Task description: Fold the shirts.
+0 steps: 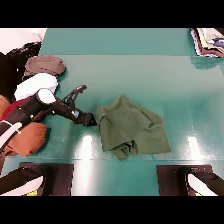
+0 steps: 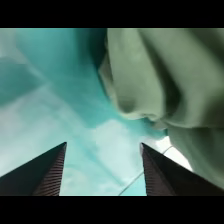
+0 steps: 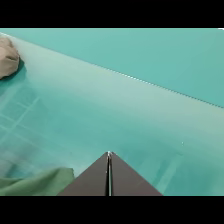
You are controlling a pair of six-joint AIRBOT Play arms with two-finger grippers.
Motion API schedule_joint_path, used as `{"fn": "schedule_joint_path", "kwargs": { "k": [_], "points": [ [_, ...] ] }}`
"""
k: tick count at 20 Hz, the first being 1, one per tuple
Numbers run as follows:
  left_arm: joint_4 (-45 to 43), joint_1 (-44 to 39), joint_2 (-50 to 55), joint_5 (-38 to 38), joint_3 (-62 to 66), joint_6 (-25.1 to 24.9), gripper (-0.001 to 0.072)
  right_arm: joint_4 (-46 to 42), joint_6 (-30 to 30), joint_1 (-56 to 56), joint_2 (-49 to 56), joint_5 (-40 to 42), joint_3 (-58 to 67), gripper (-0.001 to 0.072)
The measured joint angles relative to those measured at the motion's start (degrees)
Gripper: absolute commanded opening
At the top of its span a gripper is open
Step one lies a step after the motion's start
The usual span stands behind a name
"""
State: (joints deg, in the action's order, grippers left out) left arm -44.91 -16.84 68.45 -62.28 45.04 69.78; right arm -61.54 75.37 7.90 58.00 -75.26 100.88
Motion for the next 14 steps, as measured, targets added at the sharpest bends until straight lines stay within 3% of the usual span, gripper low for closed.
{"fn": "schedule_joint_path", "kwargs": {
  "k": [5, 11, 13, 14],
  "points": [
    [6.86, -5.38, 0.07, 8.76, -5.44, -4.13, 0.0524, 0.26, 0.04, 0.00, 0.00, 0.07, 0.00, 0.0019],
    [9.66, -11.74, 4.17, 15.12, -6.54, -3.13, 0.0514, 0.44, 0.46, 0.00, 0.00, 0.07, 0.00, 0.0019],
    [10.21, -12.26, 4.94, 16.44, -6.60, -2.97, 0.0242, 0.44, 0.52, 0.00, 0.00, 0.09, 0.00, 0.0018],
    [10.27, -12.44, 5.20, 16.94, -6.60, -2.86, 0.0238, 0.44, 0.55, 0.00, 0.00, 0.09, 0.00, 0.0019]
  ]
}}
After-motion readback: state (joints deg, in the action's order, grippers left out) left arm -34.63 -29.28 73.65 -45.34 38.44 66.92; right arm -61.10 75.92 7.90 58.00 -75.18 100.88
